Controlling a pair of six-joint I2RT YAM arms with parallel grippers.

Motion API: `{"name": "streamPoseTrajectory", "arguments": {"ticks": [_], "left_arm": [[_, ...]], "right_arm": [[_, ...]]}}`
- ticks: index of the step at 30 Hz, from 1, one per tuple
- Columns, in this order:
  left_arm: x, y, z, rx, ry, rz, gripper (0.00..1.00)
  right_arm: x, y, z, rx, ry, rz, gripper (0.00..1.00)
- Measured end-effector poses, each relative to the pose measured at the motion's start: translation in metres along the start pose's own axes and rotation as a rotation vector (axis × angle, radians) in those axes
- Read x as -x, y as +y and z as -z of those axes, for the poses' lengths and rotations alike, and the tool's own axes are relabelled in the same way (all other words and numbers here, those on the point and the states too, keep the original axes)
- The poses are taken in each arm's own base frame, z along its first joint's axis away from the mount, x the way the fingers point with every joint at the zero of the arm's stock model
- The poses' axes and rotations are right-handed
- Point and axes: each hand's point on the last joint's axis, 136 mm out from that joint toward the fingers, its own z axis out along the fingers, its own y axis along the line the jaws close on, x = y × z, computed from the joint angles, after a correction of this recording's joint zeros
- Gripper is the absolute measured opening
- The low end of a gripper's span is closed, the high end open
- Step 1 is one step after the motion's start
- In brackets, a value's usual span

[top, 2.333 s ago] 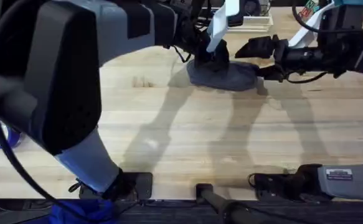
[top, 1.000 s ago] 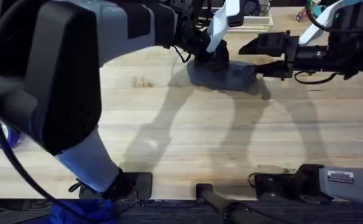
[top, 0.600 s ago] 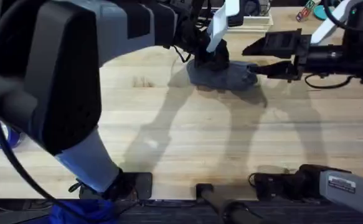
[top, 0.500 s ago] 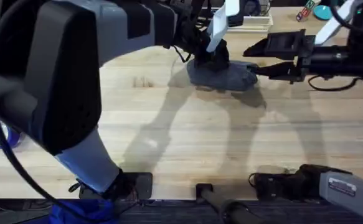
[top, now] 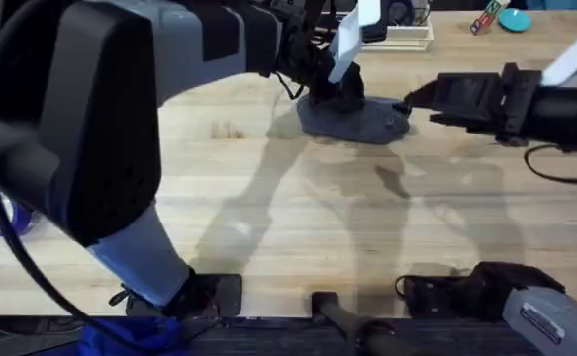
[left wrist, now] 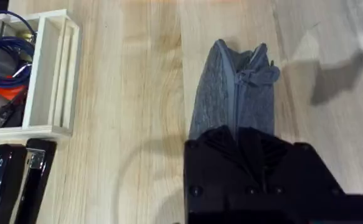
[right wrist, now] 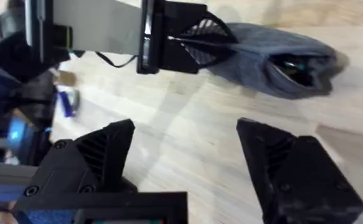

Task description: Unzip the bag, pick up the pens from the table one at a time and place them inside, then zip the bag closed.

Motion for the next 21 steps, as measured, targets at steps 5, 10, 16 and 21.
{"name": "streamPoseTrajectory", "arguments": {"ticks": [5, 10, 16, 21], "left_arm": [[0.0, 0.0, 0.0, 0.0, 0.0, 0.0, 0.041], [0.0, 0.0, 0.0, 0.0, 0.0, 0.0, 0.041], [0.0, 0.0, 0.0, 0.0, 0.0, 0.0, 0.041], [0.0, 0.0, 0.0, 0.0, 0.0, -0.001, 0.041]], "right_arm": [[-0.012, -0.006, 0.015, -0.099, -0.024, -0.015, 0.997], [-0.02, -0.011, 0.028, -0.187, -0.052, -0.012, 0.997], [-0.03, -0.013, 0.025, -0.269, -0.02, 0.061, 0.997], [-0.038, -0.013, 0.018, -0.351, 0.013, 0.161, 0.997]]}}
